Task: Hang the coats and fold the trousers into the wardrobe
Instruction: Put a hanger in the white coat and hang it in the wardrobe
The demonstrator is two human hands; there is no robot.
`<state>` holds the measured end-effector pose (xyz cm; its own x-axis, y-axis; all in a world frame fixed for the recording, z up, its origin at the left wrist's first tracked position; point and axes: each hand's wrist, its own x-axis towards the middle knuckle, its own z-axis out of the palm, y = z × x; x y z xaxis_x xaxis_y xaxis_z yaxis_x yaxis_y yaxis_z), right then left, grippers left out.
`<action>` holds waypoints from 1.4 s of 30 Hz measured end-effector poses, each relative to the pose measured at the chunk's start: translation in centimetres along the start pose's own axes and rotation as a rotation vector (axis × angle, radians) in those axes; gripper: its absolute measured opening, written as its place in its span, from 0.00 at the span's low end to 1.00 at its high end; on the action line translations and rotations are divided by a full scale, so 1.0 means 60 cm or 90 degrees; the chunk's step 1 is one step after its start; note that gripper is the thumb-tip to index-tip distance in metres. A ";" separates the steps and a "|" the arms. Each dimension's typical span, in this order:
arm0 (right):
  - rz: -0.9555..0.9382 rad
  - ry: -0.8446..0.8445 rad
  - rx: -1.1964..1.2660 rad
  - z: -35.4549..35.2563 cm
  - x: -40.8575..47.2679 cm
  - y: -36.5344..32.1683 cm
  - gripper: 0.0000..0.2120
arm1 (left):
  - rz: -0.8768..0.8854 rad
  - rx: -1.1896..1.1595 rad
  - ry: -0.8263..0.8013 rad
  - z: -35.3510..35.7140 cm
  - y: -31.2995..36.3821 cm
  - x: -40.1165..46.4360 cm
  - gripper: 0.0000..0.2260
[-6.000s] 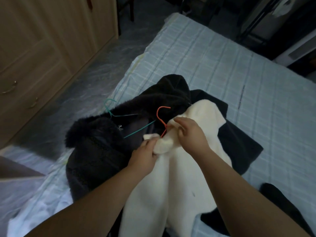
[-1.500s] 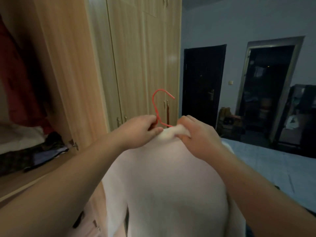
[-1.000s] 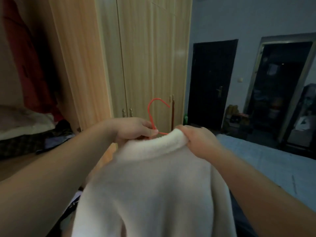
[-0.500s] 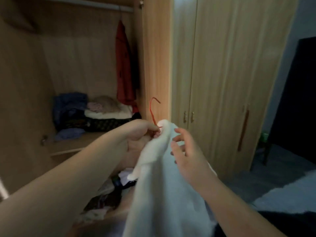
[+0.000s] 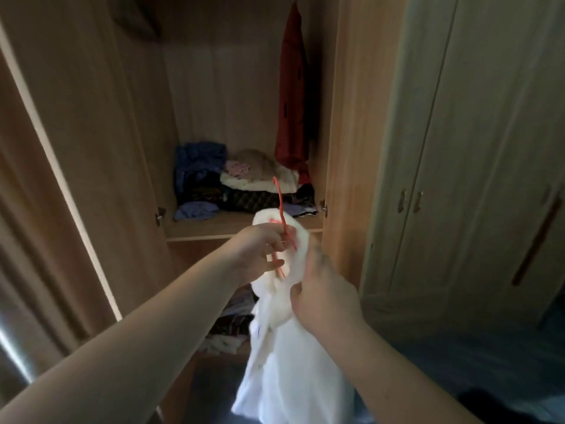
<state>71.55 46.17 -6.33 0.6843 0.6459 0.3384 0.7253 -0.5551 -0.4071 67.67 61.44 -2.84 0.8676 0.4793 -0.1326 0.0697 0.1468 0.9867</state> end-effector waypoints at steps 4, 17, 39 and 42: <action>-0.036 -0.019 -0.034 0.052 0.055 -0.010 0.21 | 0.027 0.002 -0.007 -0.060 -0.007 0.040 0.22; -0.014 0.033 -0.073 0.118 0.417 -0.089 0.13 | 0.318 0.861 0.155 -0.368 0.118 0.243 0.25; -0.104 0.332 -0.019 -0.074 1.056 -0.143 0.12 | 0.565 0.884 0.496 -0.472 0.524 0.682 0.29; -0.134 0.372 -0.048 -0.112 1.152 -0.156 0.10 | 0.573 0.886 0.524 -0.479 0.578 0.747 0.29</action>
<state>112.59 92.47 26.58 0.4396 0.3642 0.8211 0.8375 -0.4966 -0.2281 94.79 112.87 22.74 0.4681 0.3116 0.8269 0.4552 -0.8871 0.0766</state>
